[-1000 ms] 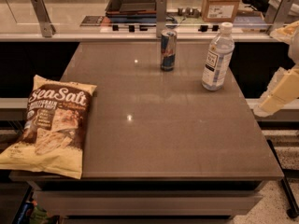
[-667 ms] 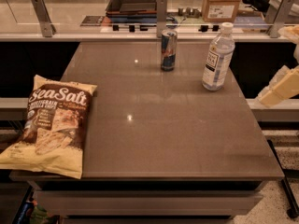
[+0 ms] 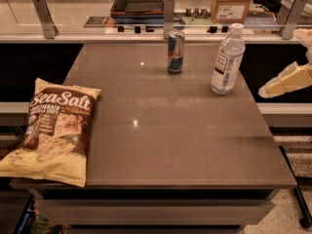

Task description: Move blue plastic bottle near brown chip bag

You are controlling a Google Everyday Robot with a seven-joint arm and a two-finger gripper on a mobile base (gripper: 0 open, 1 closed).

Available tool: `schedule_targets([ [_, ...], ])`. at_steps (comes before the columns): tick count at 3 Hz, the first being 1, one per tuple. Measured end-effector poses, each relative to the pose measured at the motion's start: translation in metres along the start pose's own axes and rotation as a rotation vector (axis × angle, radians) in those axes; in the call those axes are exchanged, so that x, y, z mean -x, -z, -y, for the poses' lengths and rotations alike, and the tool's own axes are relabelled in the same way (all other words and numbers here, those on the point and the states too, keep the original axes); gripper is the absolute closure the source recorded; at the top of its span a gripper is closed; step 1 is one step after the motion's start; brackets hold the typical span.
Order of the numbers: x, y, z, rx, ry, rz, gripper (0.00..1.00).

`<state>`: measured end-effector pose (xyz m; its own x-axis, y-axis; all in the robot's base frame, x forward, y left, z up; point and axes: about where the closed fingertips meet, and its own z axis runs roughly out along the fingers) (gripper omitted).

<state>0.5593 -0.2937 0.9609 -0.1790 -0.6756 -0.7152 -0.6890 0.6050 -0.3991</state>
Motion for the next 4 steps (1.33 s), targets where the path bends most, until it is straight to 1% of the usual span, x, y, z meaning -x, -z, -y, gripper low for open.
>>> schedule_targets([
  [1,-0.001,-0.023,0.008,0.062,-0.102,0.069,0.0],
  [2,0.01,-0.041,0.012,0.103,-0.145,0.146,0.0],
  [3,0.029,-0.061,0.012,0.136,-0.16,0.227,0.0],
  [4,0.043,-0.084,0.01,0.155,-0.177,0.31,0.0],
])
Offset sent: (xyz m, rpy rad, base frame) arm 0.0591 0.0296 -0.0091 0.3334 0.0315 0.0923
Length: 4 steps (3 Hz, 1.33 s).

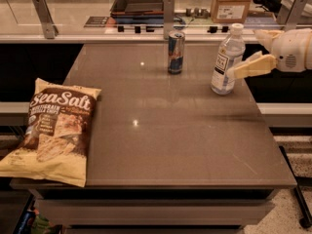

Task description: Move blue plastic bottle near brown chip bag

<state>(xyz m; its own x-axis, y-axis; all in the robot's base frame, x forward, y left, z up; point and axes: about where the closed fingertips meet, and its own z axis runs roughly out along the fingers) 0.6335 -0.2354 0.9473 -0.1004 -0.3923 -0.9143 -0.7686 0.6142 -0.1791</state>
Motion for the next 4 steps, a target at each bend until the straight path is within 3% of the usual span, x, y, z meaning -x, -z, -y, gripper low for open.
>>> schedule_targets([
  [1,0.0,-0.023,0.005,0.022,-0.025,0.071,0.0],
  [2,-0.003,-0.039,0.01,0.03,-0.051,0.124,0.19],
  [4,-0.002,-0.044,0.007,0.04,-0.05,0.123,0.65],
])
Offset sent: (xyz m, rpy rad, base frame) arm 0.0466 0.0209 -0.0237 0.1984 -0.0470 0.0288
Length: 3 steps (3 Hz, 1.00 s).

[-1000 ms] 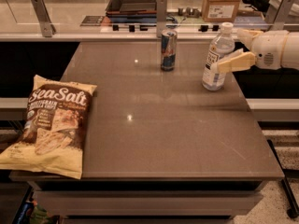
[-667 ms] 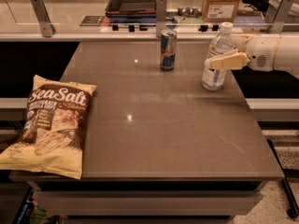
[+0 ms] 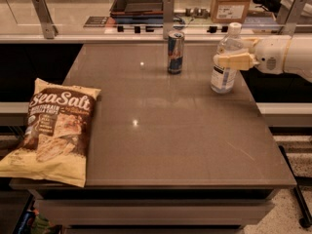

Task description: Move blue plastic bottle near brown chip bag

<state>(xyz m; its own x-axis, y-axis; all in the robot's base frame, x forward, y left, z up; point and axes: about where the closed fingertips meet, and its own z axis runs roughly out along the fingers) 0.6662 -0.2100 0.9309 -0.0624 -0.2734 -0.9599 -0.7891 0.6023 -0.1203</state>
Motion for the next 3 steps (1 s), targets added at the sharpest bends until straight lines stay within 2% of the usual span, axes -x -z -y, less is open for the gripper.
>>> schedule_targets([
  [1,0.0,-0.003,-0.001,0.005,0.0,0.001,0.88],
  [2,0.001,-0.005,-0.003,0.009,0.0,0.001,1.0],
  [3,0.007,-0.012,-0.018,0.064,-0.018,-0.005,1.0],
])
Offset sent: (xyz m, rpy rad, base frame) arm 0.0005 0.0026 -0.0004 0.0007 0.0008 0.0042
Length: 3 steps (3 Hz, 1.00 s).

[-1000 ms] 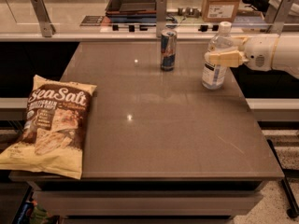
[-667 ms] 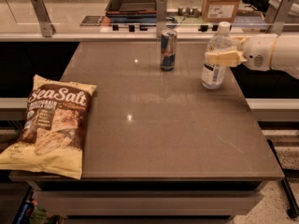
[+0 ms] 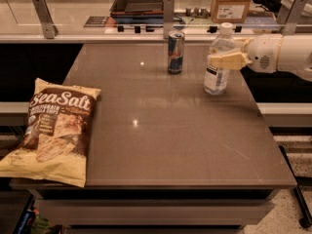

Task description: Move blue plastic bottle near brown chip bag

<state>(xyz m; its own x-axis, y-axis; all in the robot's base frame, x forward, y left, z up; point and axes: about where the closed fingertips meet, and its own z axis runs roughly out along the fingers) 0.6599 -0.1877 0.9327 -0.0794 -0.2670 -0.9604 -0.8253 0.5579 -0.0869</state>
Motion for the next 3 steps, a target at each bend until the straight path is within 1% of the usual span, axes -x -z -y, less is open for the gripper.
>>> schedule_targets([
  [1,0.01,-0.004,-0.028,0.028,-0.008,0.0,1.0],
  [2,0.015,-0.012,-0.063,0.061,-0.009,0.012,1.0],
  [3,0.021,-0.019,-0.101,0.083,0.006,0.038,1.0],
])
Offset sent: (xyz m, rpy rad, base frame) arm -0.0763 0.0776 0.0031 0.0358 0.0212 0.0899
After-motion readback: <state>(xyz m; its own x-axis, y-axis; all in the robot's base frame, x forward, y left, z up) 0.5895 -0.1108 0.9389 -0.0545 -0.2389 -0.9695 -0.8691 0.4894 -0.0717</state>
